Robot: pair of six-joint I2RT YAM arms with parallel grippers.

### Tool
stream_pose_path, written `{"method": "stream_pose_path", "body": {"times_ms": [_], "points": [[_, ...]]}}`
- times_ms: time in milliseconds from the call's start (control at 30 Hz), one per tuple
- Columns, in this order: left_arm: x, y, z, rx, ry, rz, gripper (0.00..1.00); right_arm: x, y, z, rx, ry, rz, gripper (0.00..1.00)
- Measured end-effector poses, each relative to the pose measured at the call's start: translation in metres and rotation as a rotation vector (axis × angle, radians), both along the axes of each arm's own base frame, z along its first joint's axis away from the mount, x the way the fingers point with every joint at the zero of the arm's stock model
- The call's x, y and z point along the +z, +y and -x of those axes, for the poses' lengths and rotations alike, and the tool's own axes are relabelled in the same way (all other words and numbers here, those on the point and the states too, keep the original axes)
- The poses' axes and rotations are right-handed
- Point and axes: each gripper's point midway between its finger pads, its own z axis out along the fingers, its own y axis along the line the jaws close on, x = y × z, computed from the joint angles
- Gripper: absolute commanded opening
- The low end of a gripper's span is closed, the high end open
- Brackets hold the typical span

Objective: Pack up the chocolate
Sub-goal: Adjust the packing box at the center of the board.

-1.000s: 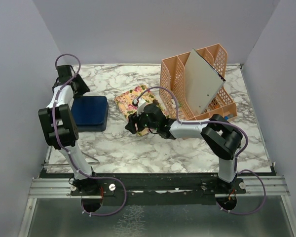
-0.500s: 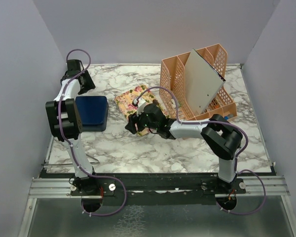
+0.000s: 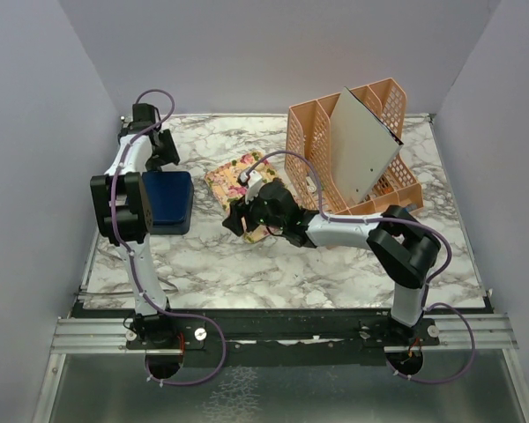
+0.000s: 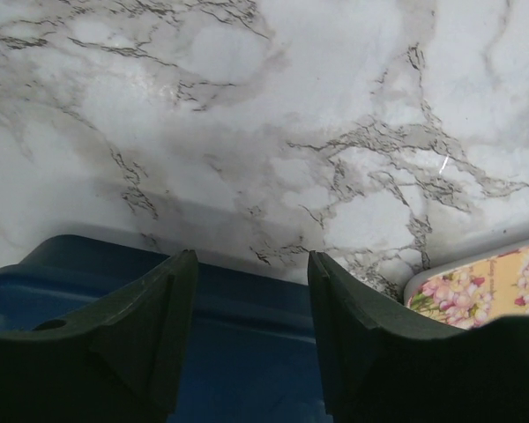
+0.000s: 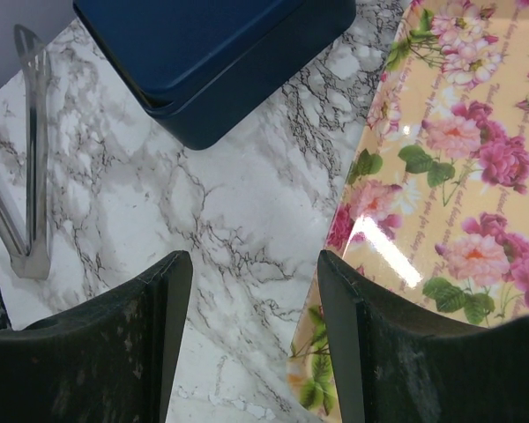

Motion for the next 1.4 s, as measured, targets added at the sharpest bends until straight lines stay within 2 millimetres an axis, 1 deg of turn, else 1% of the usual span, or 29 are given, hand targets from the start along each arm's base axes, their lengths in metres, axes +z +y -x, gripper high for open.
{"method": "stream_pose_path", "body": {"times_ms": [167, 467, 700, 867, 1033, 1100, 1200, 1267, 1400], "points": [[0.002, -0.007, 0.006, -0.018, 0.012, -0.023, 0.60, -0.003, -0.002, 0.001, -0.003, 0.004, 0.008, 0.64], [0.003, 0.003, 0.017, -0.013, 0.034, -0.084, 0.61, 0.003, -0.006, 0.003, -0.006, -0.002, 0.001, 0.63], [0.020, 0.009, 0.023, -0.010, 0.026, -0.130, 0.67, 0.004, -0.005, 0.000, -0.041, 0.029, -0.016, 0.64], [0.033, 0.016, 0.025, 0.010, 0.008, -0.164, 0.69, 0.009, -0.001, -0.006, -0.072, 0.038, -0.048, 0.69], [0.059, 0.027, 0.026, 0.051, -0.044, -0.192, 0.67, 0.023, 0.008, -0.011, -0.013, -0.077, -0.076, 0.71], [0.067, 0.031, 0.025, 0.065, -0.066, -0.181, 0.66, 0.027, 0.012, -0.012, 0.025, -0.131, -0.074, 0.71], [0.070, 0.030, 0.023, 0.064, -0.083, -0.130, 0.66, 0.033, 0.024, -0.012, 0.104, -0.229, -0.087, 0.72], [0.070, 0.028, 0.024, 0.058, -0.085, -0.094, 0.66, 0.034, 0.031, -0.011, 0.161, -0.297, -0.092, 0.72], [0.068, 0.022, 0.022, 0.042, -0.091, -0.049, 0.66, 0.024, 0.043, -0.009, 0.263, -0.421, -0.068, 0.75]]}}
